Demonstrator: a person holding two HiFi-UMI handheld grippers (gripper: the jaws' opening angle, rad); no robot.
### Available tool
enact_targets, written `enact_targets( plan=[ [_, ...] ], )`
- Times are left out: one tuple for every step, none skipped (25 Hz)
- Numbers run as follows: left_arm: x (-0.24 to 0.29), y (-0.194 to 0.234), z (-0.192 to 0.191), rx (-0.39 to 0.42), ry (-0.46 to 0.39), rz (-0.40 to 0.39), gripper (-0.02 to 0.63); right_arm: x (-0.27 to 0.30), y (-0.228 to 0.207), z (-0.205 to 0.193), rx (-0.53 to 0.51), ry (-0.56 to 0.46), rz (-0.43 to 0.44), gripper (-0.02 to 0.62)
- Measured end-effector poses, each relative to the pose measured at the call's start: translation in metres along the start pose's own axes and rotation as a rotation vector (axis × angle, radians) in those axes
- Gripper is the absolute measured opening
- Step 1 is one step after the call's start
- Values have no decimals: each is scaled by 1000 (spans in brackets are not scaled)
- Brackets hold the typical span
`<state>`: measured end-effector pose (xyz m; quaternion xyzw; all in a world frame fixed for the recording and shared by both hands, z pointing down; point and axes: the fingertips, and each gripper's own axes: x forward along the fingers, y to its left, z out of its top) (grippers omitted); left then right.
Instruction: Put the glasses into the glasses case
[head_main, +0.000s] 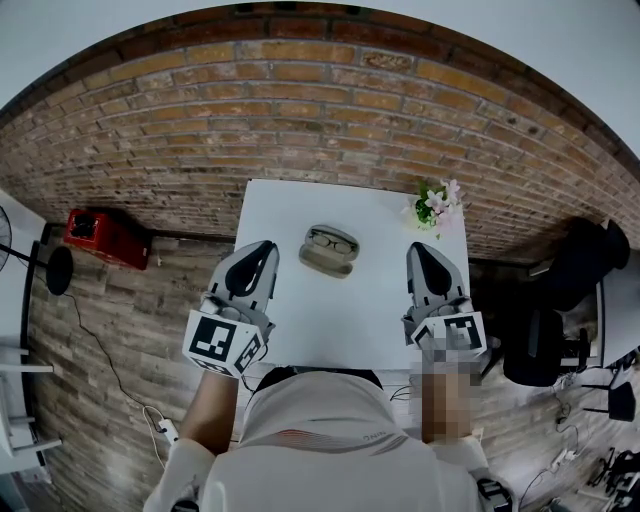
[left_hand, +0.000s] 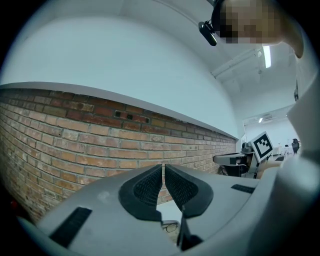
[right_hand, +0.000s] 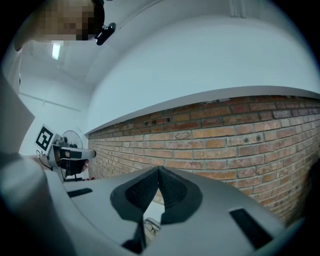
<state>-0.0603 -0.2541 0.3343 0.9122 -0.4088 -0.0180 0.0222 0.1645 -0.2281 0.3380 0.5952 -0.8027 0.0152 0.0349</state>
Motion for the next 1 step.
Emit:
enact_targets(
  plan=[
    [1,0,-1,-1,1,1,28,2,0,-3,5,13,-1,51]
  ],
)
